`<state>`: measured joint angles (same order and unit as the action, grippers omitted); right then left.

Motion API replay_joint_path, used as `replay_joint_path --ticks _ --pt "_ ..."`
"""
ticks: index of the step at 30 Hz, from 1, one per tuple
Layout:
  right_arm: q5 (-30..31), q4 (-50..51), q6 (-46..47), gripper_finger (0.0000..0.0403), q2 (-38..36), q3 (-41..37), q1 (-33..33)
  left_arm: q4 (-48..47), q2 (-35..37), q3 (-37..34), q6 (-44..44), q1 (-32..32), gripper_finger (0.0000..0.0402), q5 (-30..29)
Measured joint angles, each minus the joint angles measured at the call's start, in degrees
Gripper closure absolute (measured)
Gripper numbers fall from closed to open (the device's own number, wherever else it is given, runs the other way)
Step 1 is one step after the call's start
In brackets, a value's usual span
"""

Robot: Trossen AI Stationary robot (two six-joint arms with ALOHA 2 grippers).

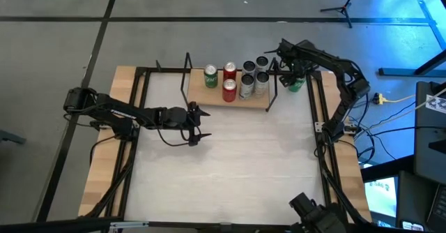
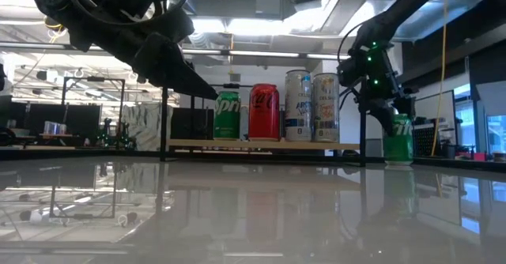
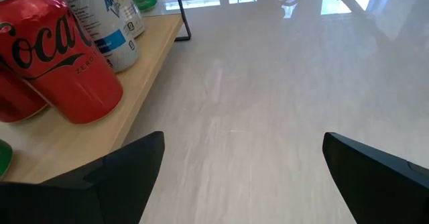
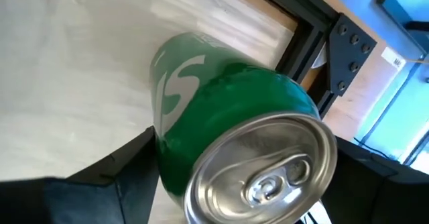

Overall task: Place canned beverage on shelf
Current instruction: Put the green soda can on the shelf aligned with the other green soda can

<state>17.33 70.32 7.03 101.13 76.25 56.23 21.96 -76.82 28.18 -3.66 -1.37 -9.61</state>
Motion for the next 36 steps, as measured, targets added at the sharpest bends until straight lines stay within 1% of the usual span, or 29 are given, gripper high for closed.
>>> replay_joint_path --ticks 6,8,15,20,25,30,34,36 --pt "-2.0 3.3 0.2 0.0091 -3.9 -0.1 -2.5 0.0 0.0 0.0 0.0 0.0 0.0005 0.0" --pt "-1.6 4.9 0.4 0.0092 -5.3 -0.1 -4.2 0.1 0.0 0.0 0.0 0.0 0.0005 0.0" --pt "-1.7 10.6 3.4 0.0101 -11.5 0.0 -8.3 0.6 0.0 0.0 0.0 0.0 0.0005 0.0" --pt "-1.8 13.8 5.8 0.0102 -16.0 0.0 -10.1 0.9 0.0 0.0 0.1 0.0 0.0005 0.0" --pt "-3.7 16.6 8.0 0.0102 -20.7 0.0 -13.4 0.9 0.0 0.0 0.1 0.0 0.0005 0.0" --pt "-6.5 20.0 12.3 0.0102 -25.5 0.0 -19.6 0.9 0.0 0.0 0.3 0.0 0.0005 0.0" --pt "-12.3 19.6 18.4 0.0102 -29.8 -1.7 -26.7 1.0 0.0 0.0 0.4 0.0 0.0005 0.0" --pt "-14.0 19.8 21.5 0.0102 -31.1 -3.1 -31.1 1.4 0.0 0.0 0.5 0.0 0.0005 0.1"
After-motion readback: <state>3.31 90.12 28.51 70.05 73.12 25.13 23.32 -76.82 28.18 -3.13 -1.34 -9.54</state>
